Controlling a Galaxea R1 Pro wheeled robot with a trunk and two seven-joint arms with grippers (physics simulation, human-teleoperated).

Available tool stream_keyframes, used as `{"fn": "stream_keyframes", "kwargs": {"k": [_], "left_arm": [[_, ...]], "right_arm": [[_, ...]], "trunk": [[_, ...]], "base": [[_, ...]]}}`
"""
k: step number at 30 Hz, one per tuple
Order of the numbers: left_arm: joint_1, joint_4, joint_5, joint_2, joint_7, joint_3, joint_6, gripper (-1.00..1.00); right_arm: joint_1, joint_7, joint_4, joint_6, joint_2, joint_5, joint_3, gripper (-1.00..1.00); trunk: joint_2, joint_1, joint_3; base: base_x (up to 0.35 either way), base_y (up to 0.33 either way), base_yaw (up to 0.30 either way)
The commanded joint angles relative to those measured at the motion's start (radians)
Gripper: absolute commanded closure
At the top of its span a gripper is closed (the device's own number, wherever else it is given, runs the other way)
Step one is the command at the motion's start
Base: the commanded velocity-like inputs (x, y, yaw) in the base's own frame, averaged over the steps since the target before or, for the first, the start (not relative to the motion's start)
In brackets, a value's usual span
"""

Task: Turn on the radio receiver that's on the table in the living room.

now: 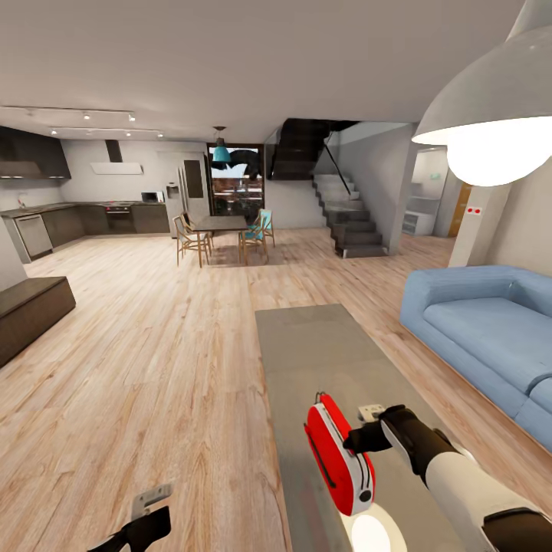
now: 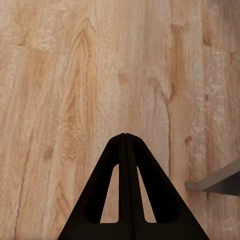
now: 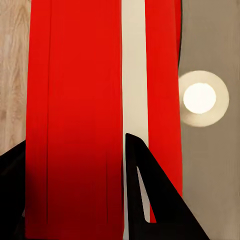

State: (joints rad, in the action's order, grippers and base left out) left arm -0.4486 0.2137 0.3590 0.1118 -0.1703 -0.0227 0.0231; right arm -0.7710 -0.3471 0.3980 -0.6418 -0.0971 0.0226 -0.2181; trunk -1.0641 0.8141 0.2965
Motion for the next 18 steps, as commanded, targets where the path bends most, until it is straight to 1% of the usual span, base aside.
{"fn": "stream_keyframes", "kwargs": {"k": [1, 5, 9, 13, 18], "left_arm": [[-0.001, -0.001, 0.004, 0.000, -0.005, -0.003, 0.003, 1.00], [-0.001, -0.001, 0.007, 0.000, -0.006, -0.004, 0.007, 1.00], [-0.001, -0.001, 0.008, -0.003, -0.006, -0.005, 0.009, 1.00], [-0.001, -0.001, 0.008, -0.004, -0.005, -0.005, 0.009, 1.00], [-0.001, -0.001, 0.008, -0.004, -0.005, -0.005, 0.009, 1.00]], "right_arm": [[-0.001, -0.003, -0.003, 0.002, -0.001, 0.008, -0.004, 1.00], [-0.001, -0.014, -0.012, 0.013, -0.001, 0.009, -0.004, 1.00], [-0.001, -0.052, -0.043, 0.029, -0.001, 0.009, -0.004, 1.00], [-0.001, -0.060, -0.093, 0.089, -0.001, 0.006, -0.004, 1.00], [-0.001, -0.052, -0.158, 0.133, -0.001, 0.004, -0.004, 1.00]], "trunk": [[-0.001, 0.000, 0.001], [-0.001, 0.000, 0.001], [-0.001, 0.000, 0.001], [-0.001, 0.000, 0.001], [-0.001, 0.000, 0.001]], "base": [[0.000, 0.000, 0.000], [0.000, 0.000, 0.000], [0.000, 0.000, 0.000], [0.000, 0.000, 0.000], [0.000, 0.000, 0.000]]}}
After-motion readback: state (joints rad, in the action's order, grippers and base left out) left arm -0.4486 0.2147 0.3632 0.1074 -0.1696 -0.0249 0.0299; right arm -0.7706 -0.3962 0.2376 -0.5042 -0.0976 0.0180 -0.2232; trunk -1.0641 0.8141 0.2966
